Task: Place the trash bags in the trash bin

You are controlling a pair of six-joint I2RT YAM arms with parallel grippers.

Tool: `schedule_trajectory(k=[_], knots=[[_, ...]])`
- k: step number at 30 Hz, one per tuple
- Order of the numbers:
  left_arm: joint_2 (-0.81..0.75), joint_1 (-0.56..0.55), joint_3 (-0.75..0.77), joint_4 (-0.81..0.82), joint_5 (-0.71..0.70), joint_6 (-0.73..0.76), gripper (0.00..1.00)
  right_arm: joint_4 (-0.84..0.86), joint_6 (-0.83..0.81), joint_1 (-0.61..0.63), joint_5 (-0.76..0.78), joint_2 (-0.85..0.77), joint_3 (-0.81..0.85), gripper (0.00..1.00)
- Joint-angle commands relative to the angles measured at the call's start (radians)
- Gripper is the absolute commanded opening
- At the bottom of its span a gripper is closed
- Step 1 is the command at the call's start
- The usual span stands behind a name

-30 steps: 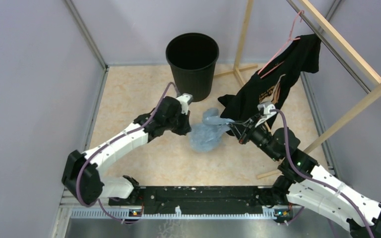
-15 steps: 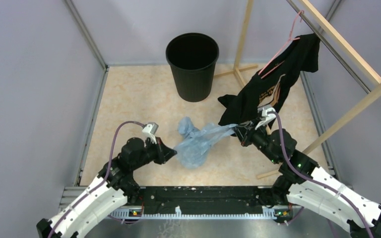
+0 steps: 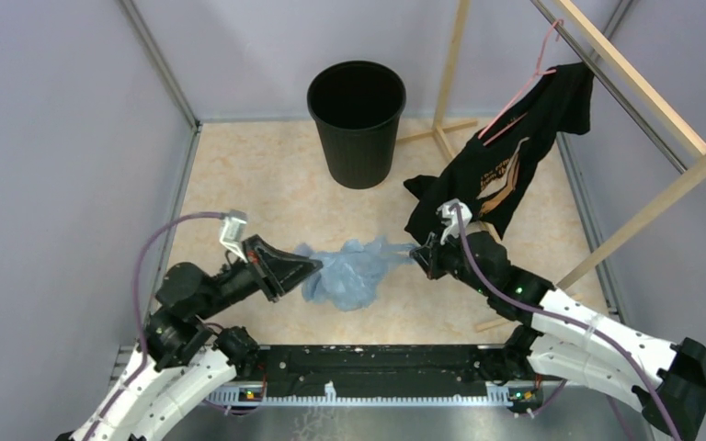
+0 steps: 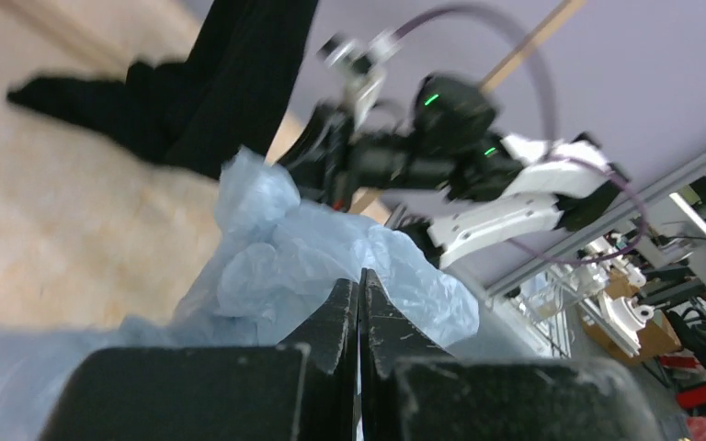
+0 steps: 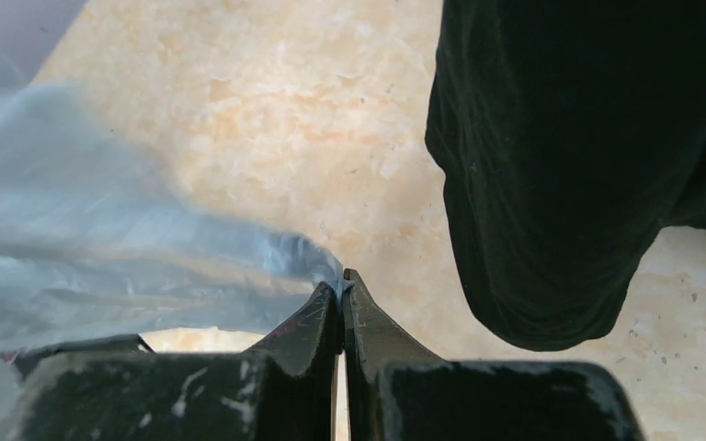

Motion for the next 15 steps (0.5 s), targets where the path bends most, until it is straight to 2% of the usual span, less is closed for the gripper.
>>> schedule_trajectory(k=[1, 4, 11, 13, 15], knots=[[0.053, -0.001, 0.207, -0.036, -0.005, 0.05, 0.0, 0.02, 0.027, -0.004, 0.096, 0.051, 0.063, 0.0], [0.078, 0.0, 0.293, -0.08, -0.021, 0.036, 0.0, 0.012, 0.049, -0.003, 0.156, 0.076, 0.061, 0.0], [0.116, 0.0, 0.285, -0.079, -0.043, -0.022, 0.0, 0.075, 0.007, -0.003, -0.012, 0.108, 0.042, 0.0], [0.14, 0.0, 0.279, -0.098, -0.078, -0.035, 0.0, 0.054, -0.042, -0.003, -0.079, 0.124, 0.059, 0.08], [0.172, 0.0, 0.29, -0.171, -0.153, -0.044, 0.0, -0.006, -0.089, -0.004, -0.124, 0.135, 0.102, 0.26]])
